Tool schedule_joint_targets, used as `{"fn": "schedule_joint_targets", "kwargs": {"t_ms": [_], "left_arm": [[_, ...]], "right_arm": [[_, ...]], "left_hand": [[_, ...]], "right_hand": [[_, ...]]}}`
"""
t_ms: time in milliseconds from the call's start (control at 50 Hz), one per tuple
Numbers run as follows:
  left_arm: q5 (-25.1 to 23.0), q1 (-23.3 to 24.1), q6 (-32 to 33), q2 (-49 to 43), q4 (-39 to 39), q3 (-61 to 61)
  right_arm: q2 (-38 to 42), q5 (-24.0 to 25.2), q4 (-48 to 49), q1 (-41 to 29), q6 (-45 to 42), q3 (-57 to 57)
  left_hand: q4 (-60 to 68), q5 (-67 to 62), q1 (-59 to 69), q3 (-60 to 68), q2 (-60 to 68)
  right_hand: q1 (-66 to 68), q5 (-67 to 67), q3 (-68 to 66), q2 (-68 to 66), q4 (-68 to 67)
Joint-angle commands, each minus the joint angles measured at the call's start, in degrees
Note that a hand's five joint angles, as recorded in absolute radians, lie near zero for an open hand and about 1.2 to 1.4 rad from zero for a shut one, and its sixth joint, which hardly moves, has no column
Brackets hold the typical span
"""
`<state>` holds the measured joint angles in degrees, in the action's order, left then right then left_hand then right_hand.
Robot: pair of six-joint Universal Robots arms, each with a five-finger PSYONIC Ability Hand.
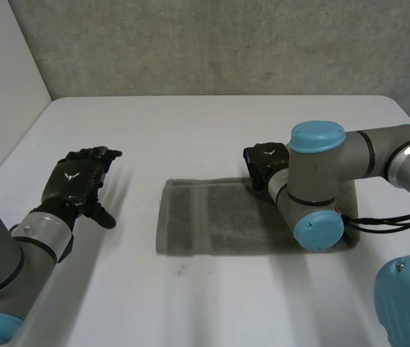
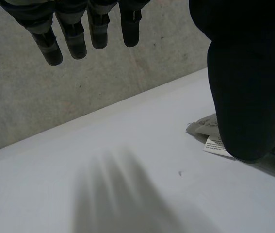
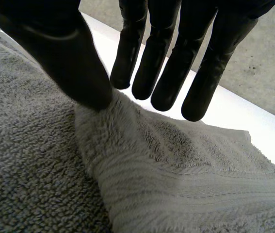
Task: Fold the towel.
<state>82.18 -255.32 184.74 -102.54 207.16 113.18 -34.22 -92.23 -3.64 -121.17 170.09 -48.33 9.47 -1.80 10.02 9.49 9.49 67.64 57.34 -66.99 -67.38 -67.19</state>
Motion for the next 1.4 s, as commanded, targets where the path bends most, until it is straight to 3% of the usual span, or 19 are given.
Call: {"fn": "schedule_joint_targets", "kwargs": {"t_ms": [20,240,480,720,1020,1040,1060,1180,1280,1400], "left_arm": [[0.0,0.0,0.0,0.2,0.0,0.0],[0.0,0.0,0.0,0.4,0.0,0.1],[0.0,-0.4,0.0,0.5,0.0,0.4],[0.0,-0.6,0.0,0.6,0.0,0.5],[0.0,-0.4,0.0,0.6,0.0,0.5],[0.0,-0.4,0.0,0.6,0.0,0.5],[0.0,-0.4,0.0,0.6,0.0,0.5],[0.0,-0.3,0.0,0.6,0.0,0.7],[0.0,-0.1,0.0,0.6,0.0,0.9],[0.0,0.3,0.0,0.6,0.0,0.9]], "right_arm": [[-0.1,0.3,-1.4,0.1,-0.2,1.0],[-5.3,2.1,-2.9,-1.3,0.3,-0.4],[-14.7,8.2,-2.0,-9.6,0.7,-9.2],[-14.6,8.9,0.4,-17.1,2.5,-14.3],[-14.8,12.9,2.1,-18.6,2.1,-19.1],[-15.5,12.8,2.1,-18.2,2.2,-19.3],[-16.8,12.4,2.1,-17.7,2.3,-20.0],[-25.0,10.8,2.3,-10.1,2.4,-27.2],[-35.4,10.8,7.1,4.5,1.3,-42.7],[-38.3,14.0,15.4,17.3,-4.8,-54.0]], "left_hand": [[0.5,1.8,0.0,0.5,0.5],[0.5,1.8,0.0,0.5,0.5],[0.5,1.8,0.0,0.5,0.5],[0.5,1.8,0.0,0.5,0.5],[0.5,1.8,0.0,0.5,0.5],[0.5,1.8,0.0,0.5,0.5],[0.5,1.8,0.0,0.5,0.5],[0.5,1.8,0.0,0.5,0.5],[0.5,1.8,0.0,0.5,0.5],[0.5,1.8,0.0,0.5,0.5]], "right_hand": [[12.4,12.7,-13.0,-12.6,-12.8],[12.4,12.7,-13.0,-12.6,-12.8],[12.4,12.7,-13.0,-12.6,-12.8],[12.4,12.7,-13.0,-12.6,-12.8],[9.9,10.2,-10.6,-10.2,-10.3],[-20.6,-20.3,19.9,20.3,20.1],[-38.7,-38.4,38.0,38.4,38.3],[-40.6,-40.3,39.9,40.3,40.1],[-38.9,-38.6,38.2,38.6,38.4],[-30.5,-30.2,29.8,30.2,30.1]]}}
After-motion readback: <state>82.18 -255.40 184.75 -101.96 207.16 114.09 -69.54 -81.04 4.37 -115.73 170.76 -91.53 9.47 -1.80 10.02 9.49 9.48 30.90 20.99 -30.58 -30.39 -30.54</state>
